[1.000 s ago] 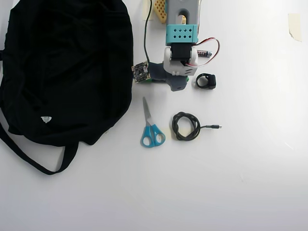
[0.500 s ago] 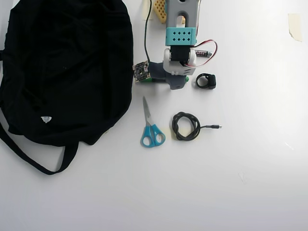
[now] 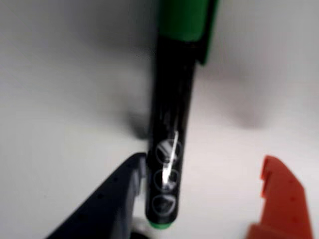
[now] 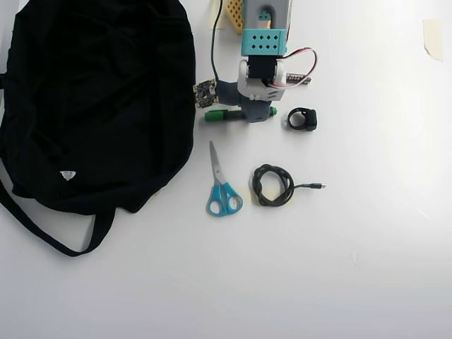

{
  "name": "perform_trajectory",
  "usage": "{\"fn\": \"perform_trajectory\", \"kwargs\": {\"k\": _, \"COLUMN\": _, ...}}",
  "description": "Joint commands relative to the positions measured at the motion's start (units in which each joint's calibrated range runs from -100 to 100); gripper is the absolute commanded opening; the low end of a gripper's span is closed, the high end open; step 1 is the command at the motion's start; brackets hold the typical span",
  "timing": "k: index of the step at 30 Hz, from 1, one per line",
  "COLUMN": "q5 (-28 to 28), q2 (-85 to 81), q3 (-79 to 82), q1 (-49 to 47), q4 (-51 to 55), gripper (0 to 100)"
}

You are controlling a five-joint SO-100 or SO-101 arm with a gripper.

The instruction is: Put the green marker into the black bag

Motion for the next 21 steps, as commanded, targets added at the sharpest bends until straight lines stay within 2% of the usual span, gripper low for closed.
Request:
{"fn": "perform_trajectory", "kwargs": {"k": 1, "q5": -1.33, "q2": -5.68, "q3": 2.32, "q1": 1.13, "q4": -2.61, "gripper": 30}}
{"fn": "perform_trajectory", "kwargs": {"k": 13, "q5": -1.27, "q2": -5.10, "q3": 3.67, "q1": 1.13, "q4": -8.47, "gripper": 30}}
{"fn": "perform_trajectory", "kwargs": {"k": 21, "q5": -1.27, "q2": -5.02, "q3": 3.67, "q1": 0.98, "q4": -8.81, "gripper": 30}}
